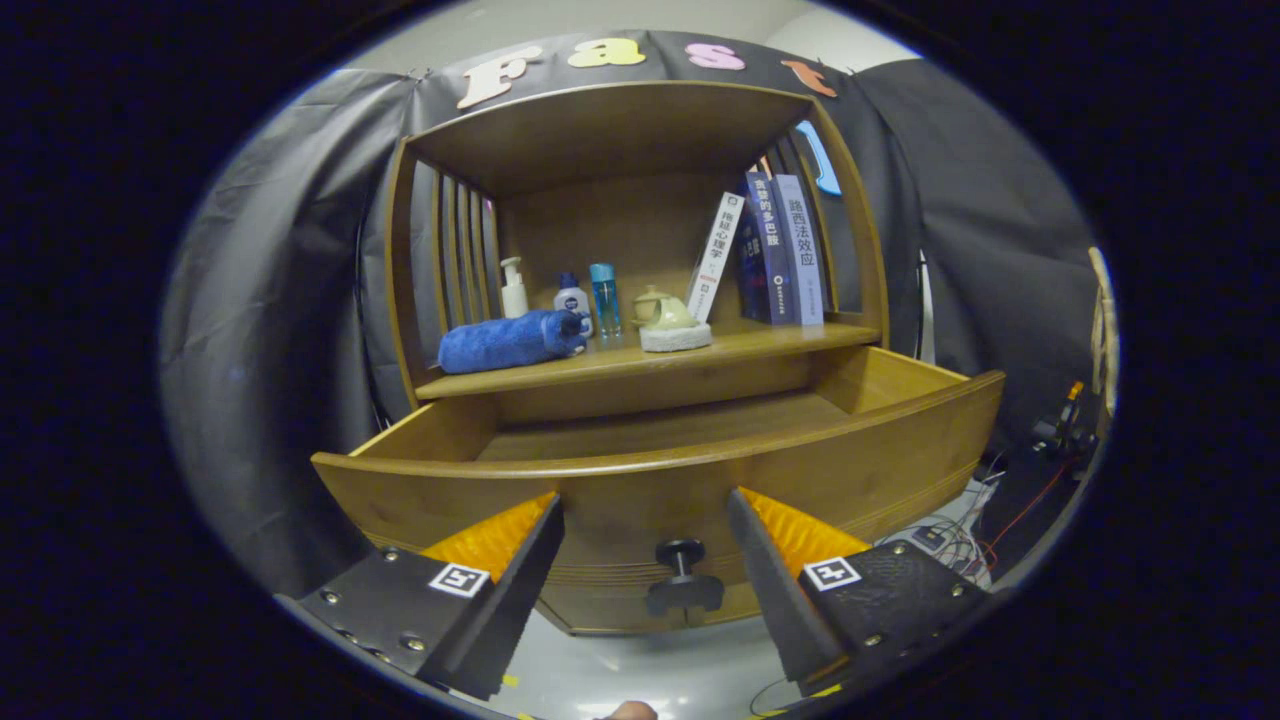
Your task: Pull open the drawer, take out the items inside it, and place them on the countertop above the cabinet.
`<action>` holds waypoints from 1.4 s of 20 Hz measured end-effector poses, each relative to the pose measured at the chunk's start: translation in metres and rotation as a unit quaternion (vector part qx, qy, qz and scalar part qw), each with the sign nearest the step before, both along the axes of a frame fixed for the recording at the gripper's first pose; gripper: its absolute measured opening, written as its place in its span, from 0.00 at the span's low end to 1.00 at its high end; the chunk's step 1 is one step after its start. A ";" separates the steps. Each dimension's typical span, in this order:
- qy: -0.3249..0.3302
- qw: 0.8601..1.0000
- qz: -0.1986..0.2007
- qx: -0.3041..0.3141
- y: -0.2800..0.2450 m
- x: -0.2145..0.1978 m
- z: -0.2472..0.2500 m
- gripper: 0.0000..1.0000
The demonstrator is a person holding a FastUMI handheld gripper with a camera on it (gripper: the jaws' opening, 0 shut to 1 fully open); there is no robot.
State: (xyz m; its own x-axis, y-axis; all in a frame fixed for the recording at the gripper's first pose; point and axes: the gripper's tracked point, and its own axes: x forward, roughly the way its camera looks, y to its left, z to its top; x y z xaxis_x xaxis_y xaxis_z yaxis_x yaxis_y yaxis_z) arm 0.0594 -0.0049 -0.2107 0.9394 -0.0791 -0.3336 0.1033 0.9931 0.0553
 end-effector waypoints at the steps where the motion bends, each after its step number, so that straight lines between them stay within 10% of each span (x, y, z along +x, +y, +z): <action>1: -0.001 1.000 0.000 0.000 -0.001 0.000 0.000 0.98; 28: 0.006 1.000 0.002 0.023 -0.007 0.081 -0.016 1.00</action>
State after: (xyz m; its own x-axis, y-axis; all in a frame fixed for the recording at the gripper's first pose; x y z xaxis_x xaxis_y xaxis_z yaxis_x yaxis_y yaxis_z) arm 0.1407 -0.0120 -0.2265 0.9356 -0.0607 -0.3477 0.1010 0.9899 0.0992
